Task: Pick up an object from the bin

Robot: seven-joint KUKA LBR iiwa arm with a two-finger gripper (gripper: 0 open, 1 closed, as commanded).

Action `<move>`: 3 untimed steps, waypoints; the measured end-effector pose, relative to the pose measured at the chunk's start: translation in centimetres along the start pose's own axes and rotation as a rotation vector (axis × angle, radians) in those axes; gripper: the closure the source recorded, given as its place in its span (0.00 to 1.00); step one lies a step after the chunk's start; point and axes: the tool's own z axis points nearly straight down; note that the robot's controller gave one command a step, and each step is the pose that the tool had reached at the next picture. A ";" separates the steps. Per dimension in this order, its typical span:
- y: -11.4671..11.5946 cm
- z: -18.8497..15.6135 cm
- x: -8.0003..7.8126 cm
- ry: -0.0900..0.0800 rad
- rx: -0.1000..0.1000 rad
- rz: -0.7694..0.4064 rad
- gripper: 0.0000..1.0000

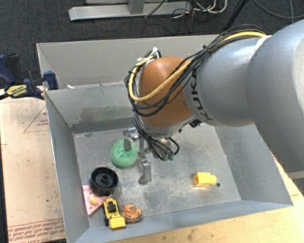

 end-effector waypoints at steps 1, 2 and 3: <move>0.0 -1.7 -3.2 -0.006 -0.001 0.119 0.00; -0.1 3.4 -3.8 -0.009 -0.001 0.037 0.00; 0.7 4.6 -2.6 -0.004 -0.001 0.244 1.00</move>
Offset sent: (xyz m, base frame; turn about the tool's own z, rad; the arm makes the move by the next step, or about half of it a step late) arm 0.0365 0.0019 -0.0463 0.0234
